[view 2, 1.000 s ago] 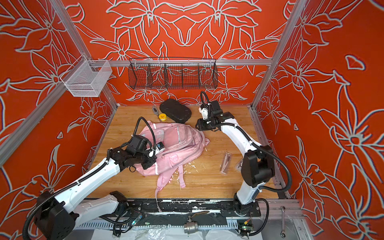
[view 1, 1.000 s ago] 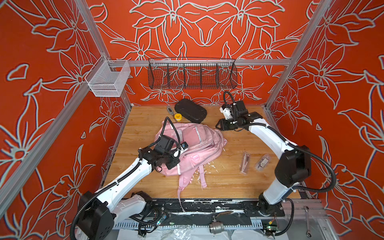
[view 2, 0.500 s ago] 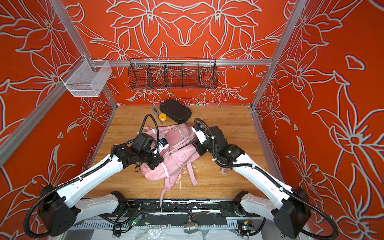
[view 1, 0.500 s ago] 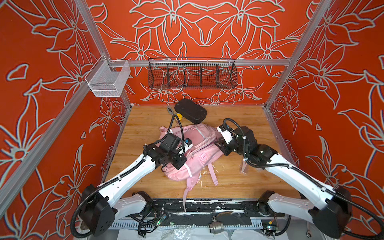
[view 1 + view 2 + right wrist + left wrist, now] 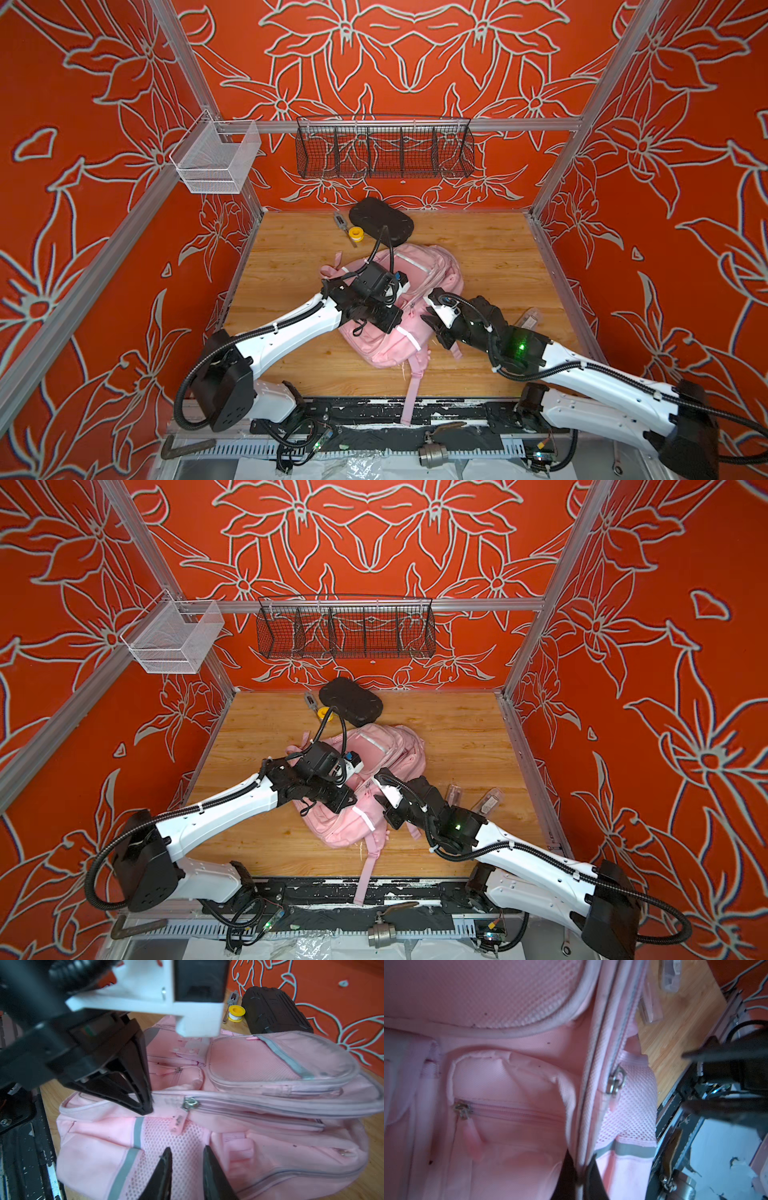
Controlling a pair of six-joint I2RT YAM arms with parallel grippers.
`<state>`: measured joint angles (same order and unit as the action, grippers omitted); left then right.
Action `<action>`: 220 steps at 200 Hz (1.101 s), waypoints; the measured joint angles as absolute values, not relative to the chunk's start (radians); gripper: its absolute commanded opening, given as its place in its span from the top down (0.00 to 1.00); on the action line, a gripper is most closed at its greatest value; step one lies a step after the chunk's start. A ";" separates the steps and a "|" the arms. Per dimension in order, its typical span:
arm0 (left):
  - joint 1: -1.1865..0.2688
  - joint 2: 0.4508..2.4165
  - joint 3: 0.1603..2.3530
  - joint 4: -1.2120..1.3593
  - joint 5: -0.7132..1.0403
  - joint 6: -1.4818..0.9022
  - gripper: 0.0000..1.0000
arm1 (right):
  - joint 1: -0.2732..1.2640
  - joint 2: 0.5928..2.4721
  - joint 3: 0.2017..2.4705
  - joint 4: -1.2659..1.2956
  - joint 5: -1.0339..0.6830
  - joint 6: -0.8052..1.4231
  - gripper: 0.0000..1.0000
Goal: Pack the student bag
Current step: 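Move the right gripper to the zipper pull near the left gripper, then grasp the zipper pull with the right gripper while the left holds the backpack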
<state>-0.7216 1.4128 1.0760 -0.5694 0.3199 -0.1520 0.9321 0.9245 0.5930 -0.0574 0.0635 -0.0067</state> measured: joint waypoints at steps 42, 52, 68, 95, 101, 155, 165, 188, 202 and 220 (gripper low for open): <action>-0.744 1.504 1.160 -0.547 0.356 -0.220 1.00 | 0.976 0.914 0.571 -0.031 0.178 -0.017 0.75; -0.750 1.515 1.176 -0.548 0.360 -0.228 1.00 | 0.986 0.914 0.568 -0.027 0.215 -0.020 0.75; -0.757 1.528 1.197 -0.548 0.366 -0.237 1.00 | 0.995 0.915 0.561 -0.018 0.271 -0.024 0.75; -0.761 1.539 1.214 -0.548 0.376 -0.246 1.00 | 0.999 0.945 0.558 -0.002 0.345 -0.028 0.75; -0.761 1.541 1.215 -0.549 0.378 -0.247 1.00 | 0.999 0.955 0.558 0.003 0.360 -0.028 0.75; -0.762 1.545 1.218 -0.551 0.381 -0.252 1.00 | 0.999 1.016 0.557 0.037 0.437 -0.023 0.72; -0.762 1.546 1.219 -0.552 0.381 -0.252 1.00 | 1.001 1.019 0.556 0.047 0.446 -0.022 0.71; -0.762 1.555 1.227 -0.553 0.382 -0.255 1.00 | 1.007 1.028 0.546 0.087 0.456 -0.025 0.67; -0.762 1.560 1.230 -0.553 0.383 -0.256 1.00 | 1.012 1.036 0.539 0.105 0.469 -0.032 0.68; -0.762 1.565 1.234 -0.554 0.382 -0.258 1.00 | 1.020 1.055 0.539 0.119 0.498 -0.041 0.74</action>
